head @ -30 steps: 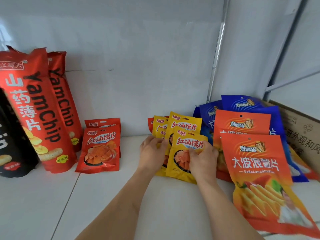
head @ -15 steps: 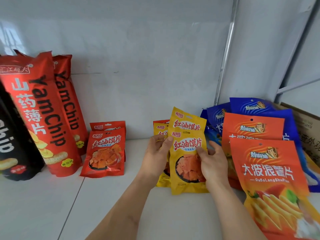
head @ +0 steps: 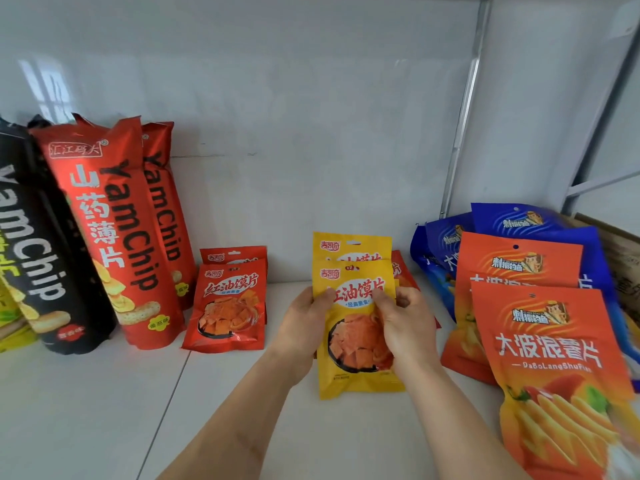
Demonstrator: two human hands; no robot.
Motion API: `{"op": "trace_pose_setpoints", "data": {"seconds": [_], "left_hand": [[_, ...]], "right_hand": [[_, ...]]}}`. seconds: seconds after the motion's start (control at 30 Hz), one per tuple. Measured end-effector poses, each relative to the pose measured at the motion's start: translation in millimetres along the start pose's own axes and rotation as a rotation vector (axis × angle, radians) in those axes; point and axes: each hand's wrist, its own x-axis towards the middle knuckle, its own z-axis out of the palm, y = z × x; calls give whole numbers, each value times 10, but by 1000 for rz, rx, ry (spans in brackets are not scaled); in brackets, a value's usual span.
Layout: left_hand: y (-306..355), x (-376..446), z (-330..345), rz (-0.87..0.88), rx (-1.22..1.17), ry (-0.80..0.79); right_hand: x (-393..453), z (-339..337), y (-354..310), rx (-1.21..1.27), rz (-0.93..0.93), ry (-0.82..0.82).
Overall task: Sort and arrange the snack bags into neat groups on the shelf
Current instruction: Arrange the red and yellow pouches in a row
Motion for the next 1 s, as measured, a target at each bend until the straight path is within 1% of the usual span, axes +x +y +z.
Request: {"op": "trace_pose_setpoints", "data": {"seconds": [0.07, 0.1, 0.17, 0.27, 0.3, 0.37, 0.43, 0.5, 0.57, 0.67, 0.73, 0.83, 0.9, 0.93, 1.0], "left_hand": [[-6, 16, -130, 46, 37, 78], [1, 23, -216, 60, 46, 129], [19, 31, -402, 57, 55, 224], [-28, 63, -617, 24, 71, 273], [-60, 74, -658, 5, 73, 285], [-98, 73, -698, -29, 60, 298], [-104, 81, -717, -41, 39, 296], [-69, 87, -738, -28, 29, 292], [-30, 102, -771, -3, 26, 324], [3, 118, -847, 22, 27, 398], [19, 124, -869, 33, 21, 436], [5, 144, -856, 53, 40, 455], [4, 152, -840, 59, 51, 459], [8, 143, -833, 60, 46, 460], [16, 137, -844, 49, -7, 471]], "right_hand": [[32, -14, 2, -78, -18, 4], [73, -39, 32, -175, -32, 9], [154, -88, 153, -445, -61, 11], [146, -100, 281, -819, -40, -8], [127, -86, 286, -888, -35, -21], [87, -53, 261, -933, -35, -20], [98, -36, 250, -826, -47, -10], [143, -51, 257, -572, -47, -13], [183, -90, 259, -337, -68, -33], [204, -169, 213, -35, -62, -108], [214, -209, 193, 113, -72, -157], [212, -216, 171, 200, -104, -237], [204, -203, 193, 170, -116, -263], [208, -208, 201, 118, -146, -225], [255, -250, 220, -34, -192, -86]]}}
